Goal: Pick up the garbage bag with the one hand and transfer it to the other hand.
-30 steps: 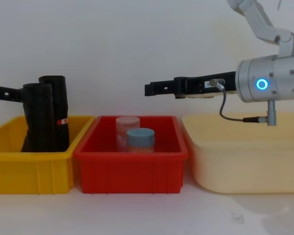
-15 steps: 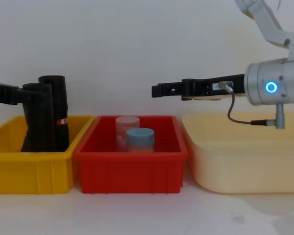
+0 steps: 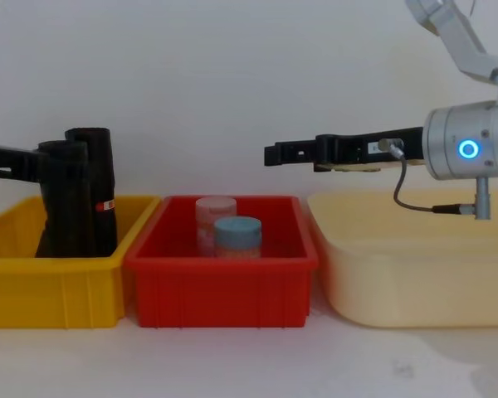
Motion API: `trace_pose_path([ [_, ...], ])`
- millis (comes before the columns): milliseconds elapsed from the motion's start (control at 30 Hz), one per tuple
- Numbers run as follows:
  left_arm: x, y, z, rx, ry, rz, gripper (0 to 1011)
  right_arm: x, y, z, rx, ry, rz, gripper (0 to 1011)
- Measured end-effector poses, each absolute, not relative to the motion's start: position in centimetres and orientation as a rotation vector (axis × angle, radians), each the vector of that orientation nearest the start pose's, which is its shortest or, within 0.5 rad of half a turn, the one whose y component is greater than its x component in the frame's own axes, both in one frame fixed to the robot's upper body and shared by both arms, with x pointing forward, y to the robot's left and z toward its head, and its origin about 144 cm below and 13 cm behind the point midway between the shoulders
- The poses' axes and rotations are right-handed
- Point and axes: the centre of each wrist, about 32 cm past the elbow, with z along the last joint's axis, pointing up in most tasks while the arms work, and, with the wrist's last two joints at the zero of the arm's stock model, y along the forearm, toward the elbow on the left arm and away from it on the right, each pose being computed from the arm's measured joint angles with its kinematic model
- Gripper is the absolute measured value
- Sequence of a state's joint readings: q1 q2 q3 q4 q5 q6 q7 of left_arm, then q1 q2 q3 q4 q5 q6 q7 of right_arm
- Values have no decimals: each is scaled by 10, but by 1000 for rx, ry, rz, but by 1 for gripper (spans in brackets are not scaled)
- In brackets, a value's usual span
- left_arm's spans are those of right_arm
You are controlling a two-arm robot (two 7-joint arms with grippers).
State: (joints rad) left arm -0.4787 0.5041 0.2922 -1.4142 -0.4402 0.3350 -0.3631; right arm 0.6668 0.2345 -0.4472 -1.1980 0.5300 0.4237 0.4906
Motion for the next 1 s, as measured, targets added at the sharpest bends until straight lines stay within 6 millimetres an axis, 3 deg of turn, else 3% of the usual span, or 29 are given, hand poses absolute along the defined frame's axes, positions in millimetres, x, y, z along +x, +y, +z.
trace_pose_path([
  [700,579,312,1260,196,30,1102,1001,618,-202,1265,-97,255,-742,1001],
  [867,581,312,1259,192,31,1101,918,618,-201,1264,-96,257,-736,1001],
  [1000,581,312,1259,190,31,1100,790,619,-199,1264,-99,258,-727,1002],
])
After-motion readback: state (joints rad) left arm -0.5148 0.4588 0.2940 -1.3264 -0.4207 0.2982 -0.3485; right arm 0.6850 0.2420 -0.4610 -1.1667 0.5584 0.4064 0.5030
